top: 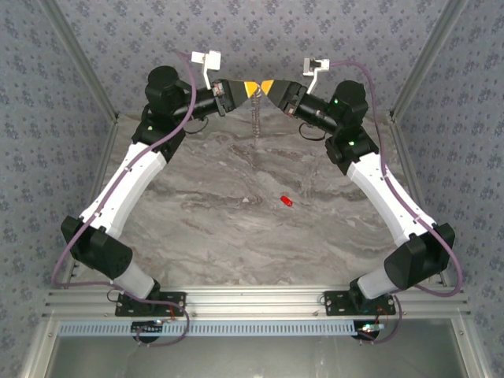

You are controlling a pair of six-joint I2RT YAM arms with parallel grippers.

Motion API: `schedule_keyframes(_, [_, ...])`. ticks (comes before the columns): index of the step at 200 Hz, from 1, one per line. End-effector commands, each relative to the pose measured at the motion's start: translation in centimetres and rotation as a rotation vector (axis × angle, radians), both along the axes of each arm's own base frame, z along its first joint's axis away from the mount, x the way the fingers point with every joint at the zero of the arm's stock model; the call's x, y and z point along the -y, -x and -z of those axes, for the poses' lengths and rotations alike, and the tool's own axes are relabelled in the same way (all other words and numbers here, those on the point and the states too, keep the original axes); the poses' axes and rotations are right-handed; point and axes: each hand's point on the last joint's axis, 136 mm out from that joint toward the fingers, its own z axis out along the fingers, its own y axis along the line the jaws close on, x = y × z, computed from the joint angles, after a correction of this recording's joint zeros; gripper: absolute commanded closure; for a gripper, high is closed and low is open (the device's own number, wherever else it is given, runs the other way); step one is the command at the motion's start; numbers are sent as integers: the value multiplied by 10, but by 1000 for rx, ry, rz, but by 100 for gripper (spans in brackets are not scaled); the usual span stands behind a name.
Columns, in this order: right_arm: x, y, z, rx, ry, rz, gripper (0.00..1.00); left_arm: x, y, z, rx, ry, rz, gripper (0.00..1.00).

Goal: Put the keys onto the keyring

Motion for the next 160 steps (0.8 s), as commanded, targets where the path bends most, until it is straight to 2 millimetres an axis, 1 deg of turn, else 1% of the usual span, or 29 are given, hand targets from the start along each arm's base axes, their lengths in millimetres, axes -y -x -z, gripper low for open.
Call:
schedule_keyframes(1, [-2, 18, -20, 55, -24, -32, 66, -3, 15, -26, 95, 29, 14, 100])
schedule_keyframes(76, [1, 20, -22, 61, -40, -31, 64, -3, 15, -25, 93, 25, 13, 100])
schedule_keyframes(123, [0, 18, -19, 49, -43, -35, 64, -3, 14, -24, 90, 25, 12, 100])
schedule_keyframes(135, [-1, 17, -17, 44, -42, -40, 65, -3, 14, -25, 91, 26, 12, 100])
schedule_keyframes(160, [-4, 16, -16, 41, -40, -47, 74, -3, 13, -24, 89, 27, 11, 100])
